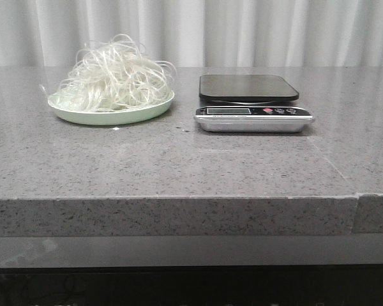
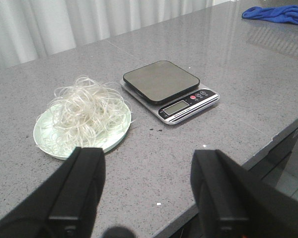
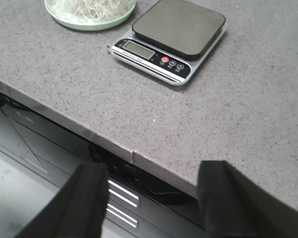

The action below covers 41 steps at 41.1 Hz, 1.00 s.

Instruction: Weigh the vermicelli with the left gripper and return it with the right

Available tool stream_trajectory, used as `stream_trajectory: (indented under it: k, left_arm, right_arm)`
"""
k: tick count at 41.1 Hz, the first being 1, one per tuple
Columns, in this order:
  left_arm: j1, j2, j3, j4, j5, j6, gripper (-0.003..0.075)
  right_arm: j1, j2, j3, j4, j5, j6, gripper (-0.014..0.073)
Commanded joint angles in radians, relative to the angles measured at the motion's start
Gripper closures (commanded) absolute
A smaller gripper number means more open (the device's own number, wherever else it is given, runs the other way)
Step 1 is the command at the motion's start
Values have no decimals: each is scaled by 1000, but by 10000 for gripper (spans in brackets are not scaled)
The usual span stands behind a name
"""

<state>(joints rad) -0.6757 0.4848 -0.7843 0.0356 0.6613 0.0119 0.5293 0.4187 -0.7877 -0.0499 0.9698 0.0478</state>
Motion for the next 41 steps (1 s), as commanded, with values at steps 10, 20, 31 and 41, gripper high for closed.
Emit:
stream_trajectory:
  k: [10,20,31,41]
  left_arm:
    - [1,7,-24,-1,-85,-12,311]
    - [1,7,-24,-1,-85,-12,523]
    - [1,7,-24,-1,-85,-12,576]
    - [1,7,-24,-1,-85,-12,576]
  right_arm:
    - [-4,7,-21,-23,-61,-6,423]
    - [-4,7,-21,-24,-60,-6,435]
    - [-4,7,-21,-24,-45,-6,435]
    - [-4,7,-21,-24,-45,-6,435]
